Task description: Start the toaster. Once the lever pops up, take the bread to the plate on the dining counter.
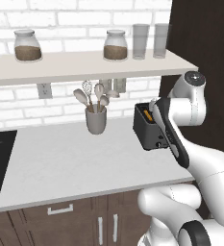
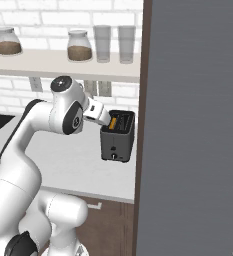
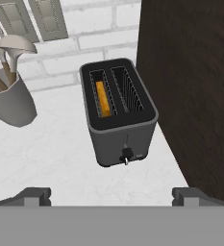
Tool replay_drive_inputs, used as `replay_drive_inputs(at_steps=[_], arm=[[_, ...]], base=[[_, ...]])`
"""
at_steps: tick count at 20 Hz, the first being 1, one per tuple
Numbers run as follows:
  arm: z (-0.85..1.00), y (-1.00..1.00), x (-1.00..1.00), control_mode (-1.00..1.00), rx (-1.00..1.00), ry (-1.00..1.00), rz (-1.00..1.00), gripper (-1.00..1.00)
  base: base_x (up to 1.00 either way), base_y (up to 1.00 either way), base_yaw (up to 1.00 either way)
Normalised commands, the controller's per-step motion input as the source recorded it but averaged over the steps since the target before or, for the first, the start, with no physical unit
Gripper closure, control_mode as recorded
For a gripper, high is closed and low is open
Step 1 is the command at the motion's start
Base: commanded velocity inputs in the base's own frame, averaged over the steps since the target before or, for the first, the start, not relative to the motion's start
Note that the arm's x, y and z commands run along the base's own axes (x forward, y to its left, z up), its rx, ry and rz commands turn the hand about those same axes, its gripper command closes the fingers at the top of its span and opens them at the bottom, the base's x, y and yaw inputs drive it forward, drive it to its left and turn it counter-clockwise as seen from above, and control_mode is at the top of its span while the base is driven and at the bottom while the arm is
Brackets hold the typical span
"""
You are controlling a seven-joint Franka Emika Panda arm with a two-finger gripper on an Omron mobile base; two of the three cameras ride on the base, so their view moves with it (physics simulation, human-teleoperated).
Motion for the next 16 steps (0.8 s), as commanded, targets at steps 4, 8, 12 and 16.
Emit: replay_drive_inputs(at_steps=[4, 8, 12, 16], arm=[[0.0, 0.0, 0.0, -1.0, 0.0, 0.0, 0.0, -1.0], [0.0, 0.0, 0.0, -1.0, 0.0, 0.0, 0.0, -1.0], [0.0, 0.0, 0.0, -1.0, 0.0, 0.0, 0.0, -1.0], [0.0, 0.0, 0.0, -1.0, 0.0, 0.0, 0.0, -1.0]], base=[[0.0, 0.0, 0.0], [0.0, 0.0, 0.0], [0.0, 0.0, 0.0], [0.0, 0.0, 0.0]])
